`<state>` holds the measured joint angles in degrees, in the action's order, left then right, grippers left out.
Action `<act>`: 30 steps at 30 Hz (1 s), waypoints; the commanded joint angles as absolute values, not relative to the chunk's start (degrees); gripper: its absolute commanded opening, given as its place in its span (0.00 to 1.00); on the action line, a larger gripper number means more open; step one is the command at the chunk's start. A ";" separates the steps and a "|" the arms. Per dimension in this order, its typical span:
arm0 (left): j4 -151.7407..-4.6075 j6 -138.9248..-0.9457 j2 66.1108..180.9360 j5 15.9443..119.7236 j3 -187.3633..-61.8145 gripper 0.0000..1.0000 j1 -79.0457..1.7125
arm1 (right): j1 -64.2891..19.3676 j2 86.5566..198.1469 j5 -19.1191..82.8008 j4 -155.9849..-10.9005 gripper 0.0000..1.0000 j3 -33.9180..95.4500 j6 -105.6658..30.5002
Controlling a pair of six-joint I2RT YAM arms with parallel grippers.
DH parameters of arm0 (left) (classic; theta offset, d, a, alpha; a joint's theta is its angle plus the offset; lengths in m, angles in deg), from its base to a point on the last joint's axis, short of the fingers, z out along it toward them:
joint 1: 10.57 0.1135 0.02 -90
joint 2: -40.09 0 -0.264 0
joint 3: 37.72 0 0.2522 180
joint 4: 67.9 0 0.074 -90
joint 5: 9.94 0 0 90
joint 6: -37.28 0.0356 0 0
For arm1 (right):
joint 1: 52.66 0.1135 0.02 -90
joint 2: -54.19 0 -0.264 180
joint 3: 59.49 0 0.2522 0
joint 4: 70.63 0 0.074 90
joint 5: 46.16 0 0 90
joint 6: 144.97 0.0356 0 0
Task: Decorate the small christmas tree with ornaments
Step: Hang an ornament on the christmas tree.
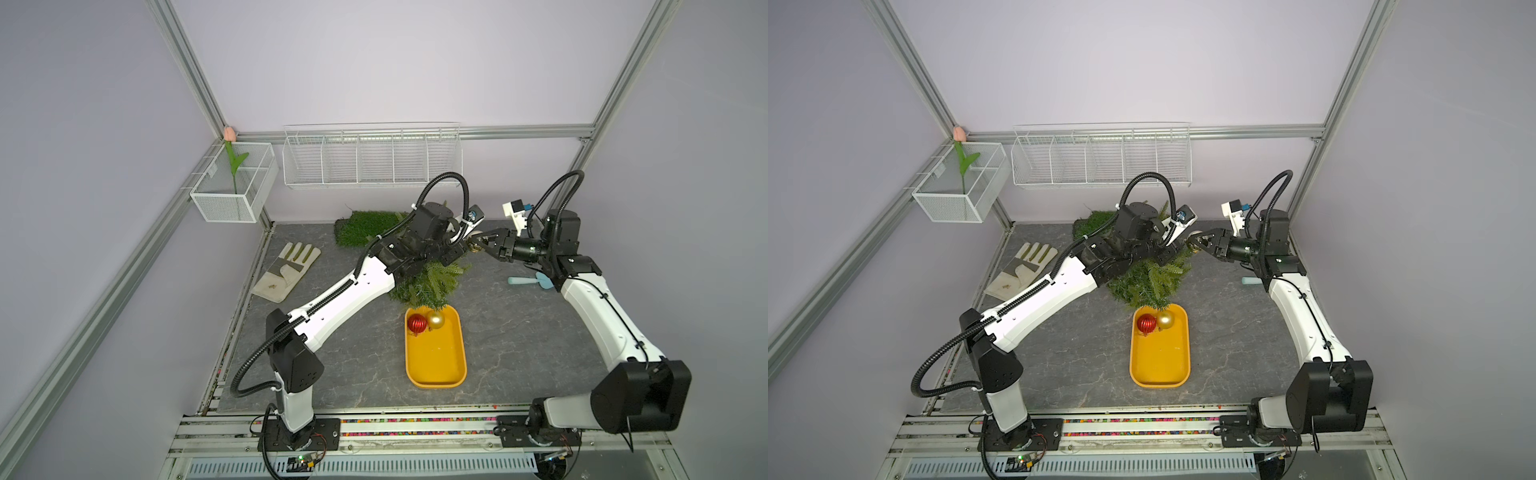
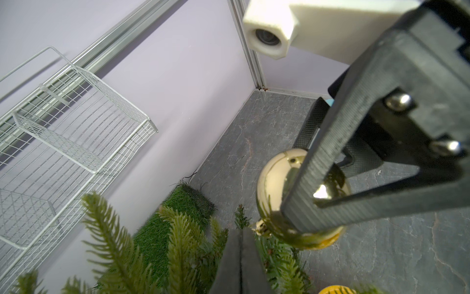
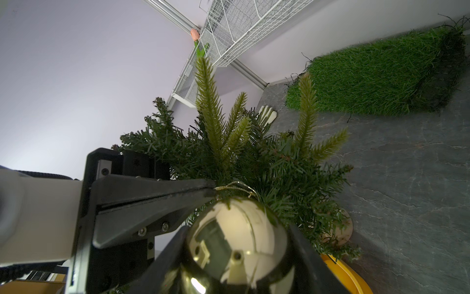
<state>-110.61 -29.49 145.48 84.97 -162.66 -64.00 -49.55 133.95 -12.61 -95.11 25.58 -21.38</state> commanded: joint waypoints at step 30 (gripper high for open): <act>-113.91 -28.72 143.98 87.92 -165.50 0.00 -65.06 | -50.45 128.11 -6.98 -97.97 0.13 25.20 -26.77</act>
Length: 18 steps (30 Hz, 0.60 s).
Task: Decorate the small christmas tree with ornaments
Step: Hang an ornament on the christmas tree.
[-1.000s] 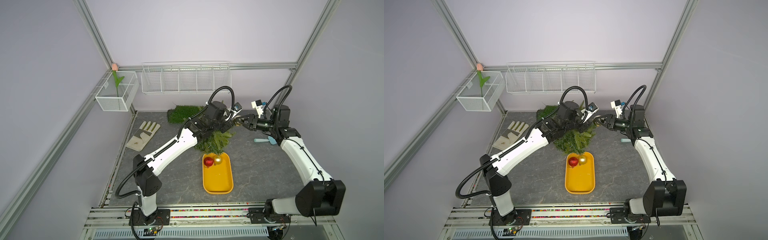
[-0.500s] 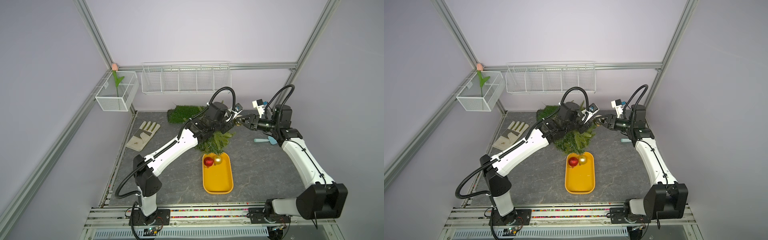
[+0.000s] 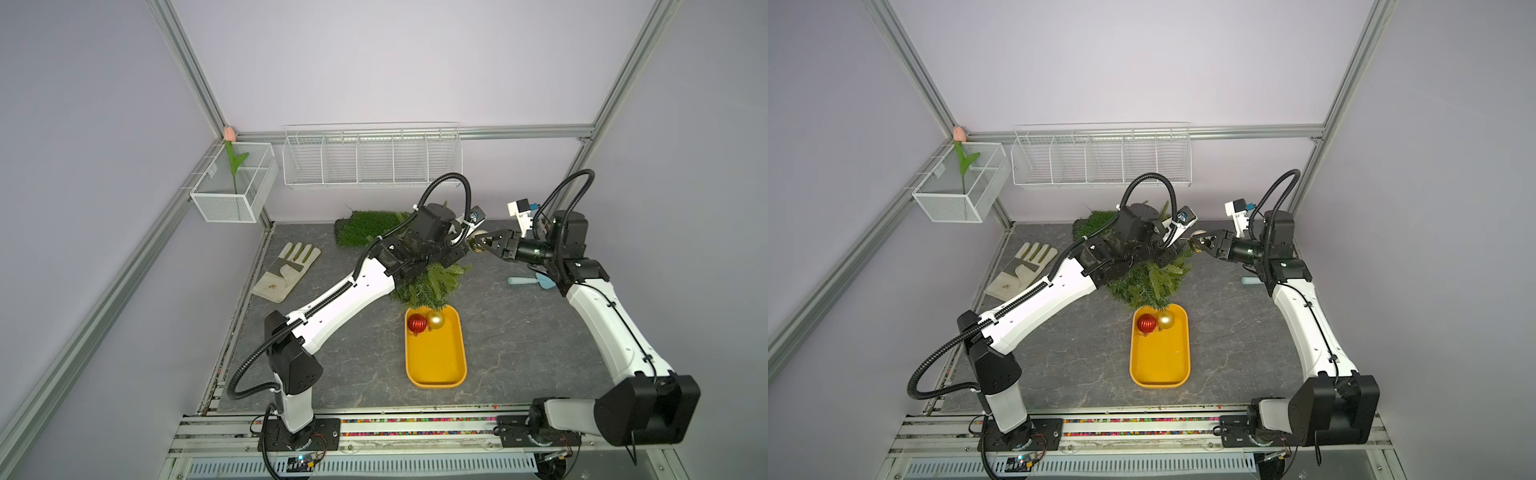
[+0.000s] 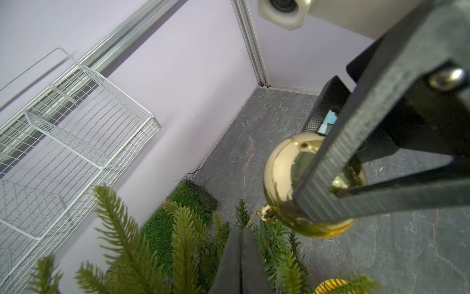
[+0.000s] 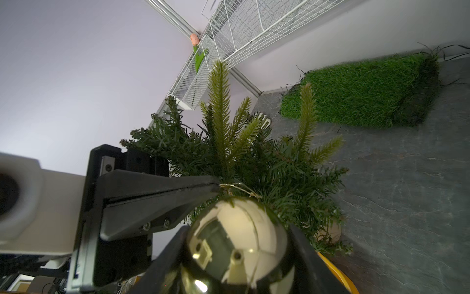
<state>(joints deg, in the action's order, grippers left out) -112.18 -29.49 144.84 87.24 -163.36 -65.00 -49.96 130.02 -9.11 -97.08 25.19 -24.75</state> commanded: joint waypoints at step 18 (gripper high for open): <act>-117.73 -29.42 145.87 88.39 -168.05 0.00 -65.12 | -50.14 130.19 -8.66 -98.10 0.12 25.38 -26.49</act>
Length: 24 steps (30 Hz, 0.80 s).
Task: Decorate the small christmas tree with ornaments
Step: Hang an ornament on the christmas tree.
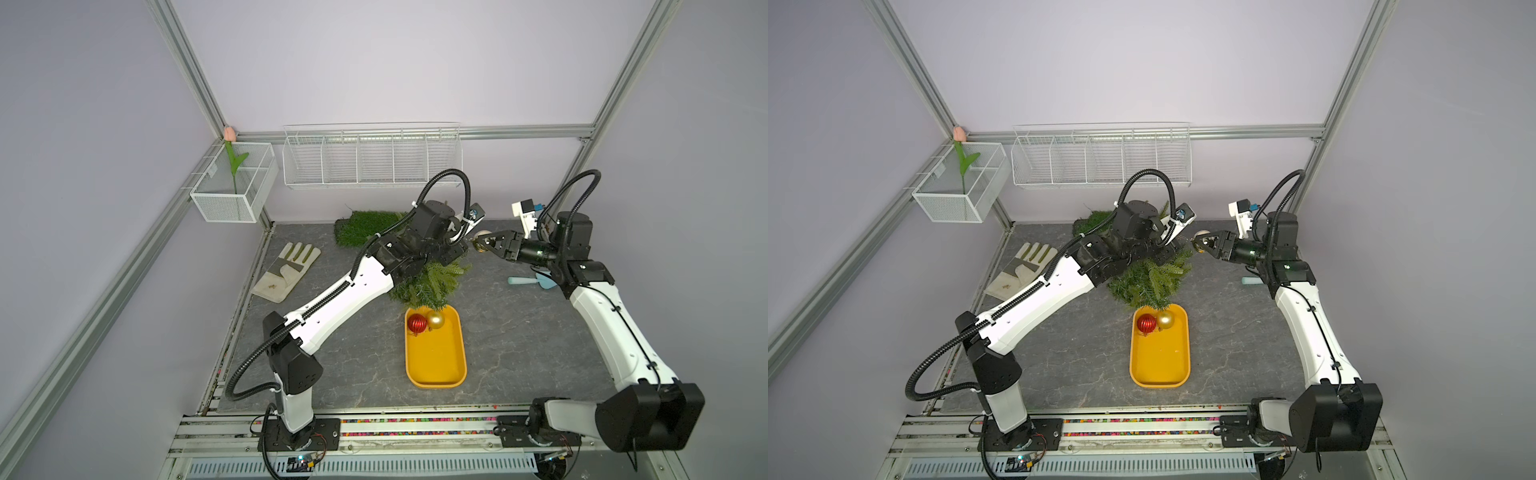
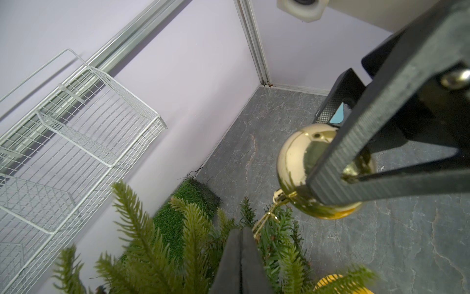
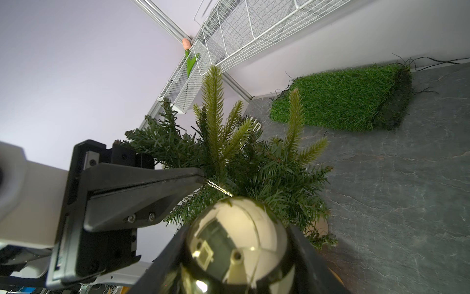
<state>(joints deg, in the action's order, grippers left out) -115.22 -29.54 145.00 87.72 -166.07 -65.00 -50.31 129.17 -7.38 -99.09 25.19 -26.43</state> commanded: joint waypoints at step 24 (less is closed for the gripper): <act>-122.84 -29.47 149.27 88.78 -173.01 0.00 -65.11 | -47.69 132.91 -10.67 -96.37 0.12 27.40 -25.93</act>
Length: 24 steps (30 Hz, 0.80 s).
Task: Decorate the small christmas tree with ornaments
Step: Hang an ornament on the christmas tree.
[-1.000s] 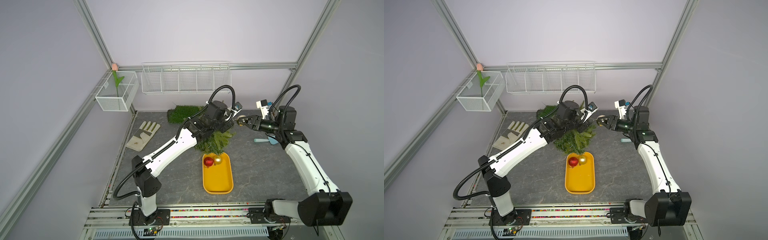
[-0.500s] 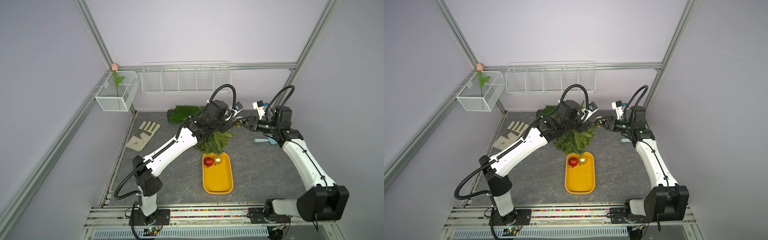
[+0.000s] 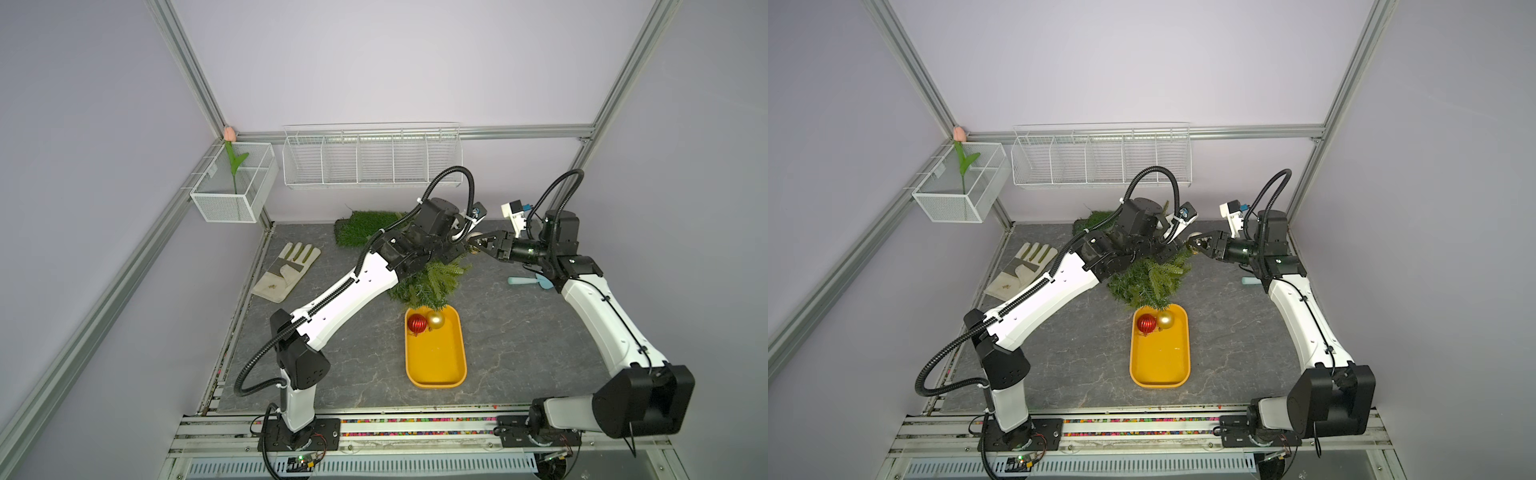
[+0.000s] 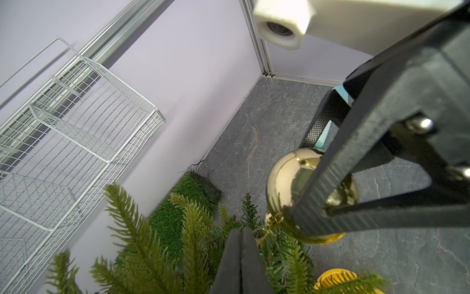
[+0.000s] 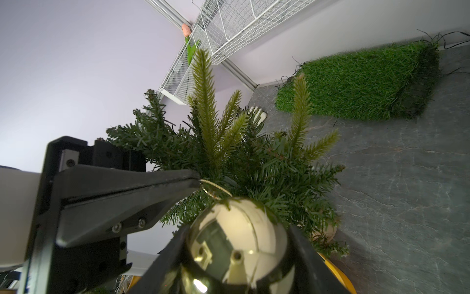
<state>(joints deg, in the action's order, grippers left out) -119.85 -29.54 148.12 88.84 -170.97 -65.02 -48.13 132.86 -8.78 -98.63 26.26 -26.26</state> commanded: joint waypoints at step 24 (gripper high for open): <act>-128.36 -31.73 150.44 89.23 -177.22 0.00 -65.32 | -47.63 132.28 -9.75 -96.84 0.12 27.22 -26.83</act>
